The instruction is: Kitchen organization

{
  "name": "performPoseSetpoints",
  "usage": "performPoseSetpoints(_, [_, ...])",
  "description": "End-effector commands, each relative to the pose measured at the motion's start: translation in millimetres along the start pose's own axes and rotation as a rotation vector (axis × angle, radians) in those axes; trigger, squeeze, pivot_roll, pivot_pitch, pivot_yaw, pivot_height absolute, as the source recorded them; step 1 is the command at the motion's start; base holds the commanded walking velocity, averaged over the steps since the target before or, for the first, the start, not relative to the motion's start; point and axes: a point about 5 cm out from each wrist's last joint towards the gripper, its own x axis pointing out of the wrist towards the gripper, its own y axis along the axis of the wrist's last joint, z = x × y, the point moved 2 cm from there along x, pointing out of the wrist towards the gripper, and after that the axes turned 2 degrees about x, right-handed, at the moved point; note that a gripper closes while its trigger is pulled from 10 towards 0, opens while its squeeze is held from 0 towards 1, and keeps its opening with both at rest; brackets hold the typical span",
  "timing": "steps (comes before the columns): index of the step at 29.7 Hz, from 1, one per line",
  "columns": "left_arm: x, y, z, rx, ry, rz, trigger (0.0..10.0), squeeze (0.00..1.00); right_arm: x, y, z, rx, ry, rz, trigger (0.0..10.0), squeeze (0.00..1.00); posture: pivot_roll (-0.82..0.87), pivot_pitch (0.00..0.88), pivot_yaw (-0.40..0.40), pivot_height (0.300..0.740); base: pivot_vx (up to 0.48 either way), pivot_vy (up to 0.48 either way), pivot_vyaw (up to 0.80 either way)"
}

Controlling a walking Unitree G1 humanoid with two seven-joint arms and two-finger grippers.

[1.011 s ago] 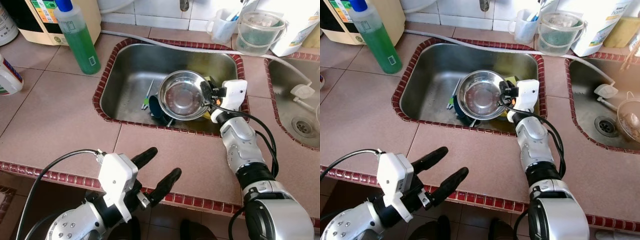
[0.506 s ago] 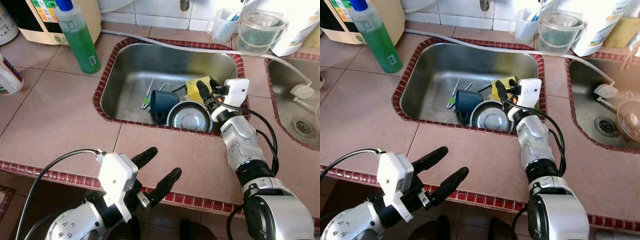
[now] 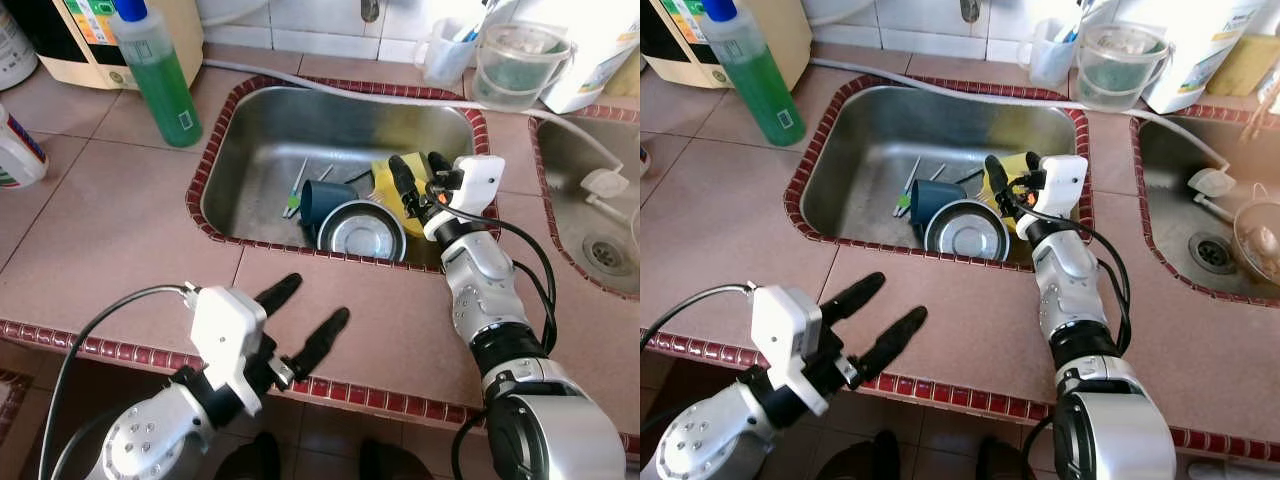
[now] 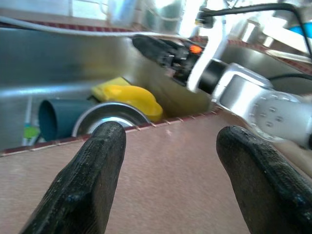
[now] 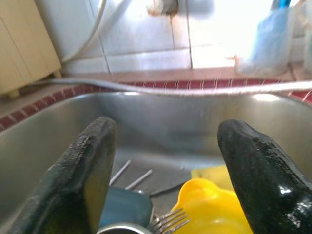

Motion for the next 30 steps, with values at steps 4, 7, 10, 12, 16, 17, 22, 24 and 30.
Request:
performPoseSetpoints(4, [6.2, -5.6, -15.3, 0.007, 0.087, 0.015, 10.0, 0.0, -4.0, 10.6, 1.4, 0.001, -0.013, 0.076, 10.0, 1.0, -0.05, 0.185, -0.034, 0.74, 0.0, 0.0, 0.0])
performPoseSetpoints(7, [10.6, -9.2, -22.9, 0.011, 0.126, 0.024, 10.0, 0.0, -6.4, 14.9, 0.8, -0.001, -0.015, 0.1, 10.0, 1.0, -0.06, 0.154, -0.045, 0.74, 0.0, 0.0, 0.0])
performPoseSetpoints(10, [12.8, -10.0, -26.4, 0.024, 0.141, 0.033, 10.0, 0.0, -8.0, 15.7, 0.8, 0.0, -0.018, 0.107, 10.0, 1.0, -0.06, 0.15, -0.046, 0.74, 0.0, 0.0, 0.0])
performPoseSetpoints(12, [17.7, -10.9, -36.6, 0.02, 0.192, 0.058, 10.0, 0.0, -12.6, 13.8, 0.5, -0.006, -0.023, 0.11, 10.0, 1.0, -0.06, 0.111, -0.058, 0.74, 0.0, 0.0, 0.0])
performPoseSetpoints(16, [26.1, -14.3, -51.1, 0.02, 0.271, 0.092, 10.0, 0.0, -20.3, 9.6, -1.2, -0.024, -0.026, 0.105, 10.0, 1.0, -0.06, 0.076, -0.062, 0.74, 0.0, 0.0, 0.0])
performPoseSetpoints(17, [27.0, -14.7, -52.8, 0.022, 0.279, 0.096, 10.0, 0.0, -21.4, 9.2, -1.9, -0.027, -0.025, 0.105, 10.0, 1.0, -0.06, 0.076, -0.062, 0.74, 0.0, 0.0, 0.0])
performPoseSetpoints(22, [31.3, -21.3, -65.1, 0.04, 0.343, 0.105, 10.0, 0.0, -27.7, 4.2, -7.2, -0.022, -0.034, 0.1, 10.0, 1.0, -0.06, 0.049, -0.065, 0.74, 0.0, 0.0, 0.0])
performPoseSetpoints(24, [31.6, -24.6, -68.5, 0.05, 0.359, 0.105, 10.0, 0.0, -31.6, 1.5, -10.1, -0.022, -0.039, 0.099, 10.0, 1.0, -0.06, 0.039, -0.065, 0.74, 0.0, 0.0, 0.0])
performPoseSetpoints(30, [29.9, -33.2, -74.4, 0.058, 0.391, 0.094, 10.0, 0.0, -41.4, -5.1, -13.2, -0.039, -0.064, 0.084, 10.0, 1.0, -0.06, 0.026, -0.068, 0.74, 0.0, 0.0, 0.0])
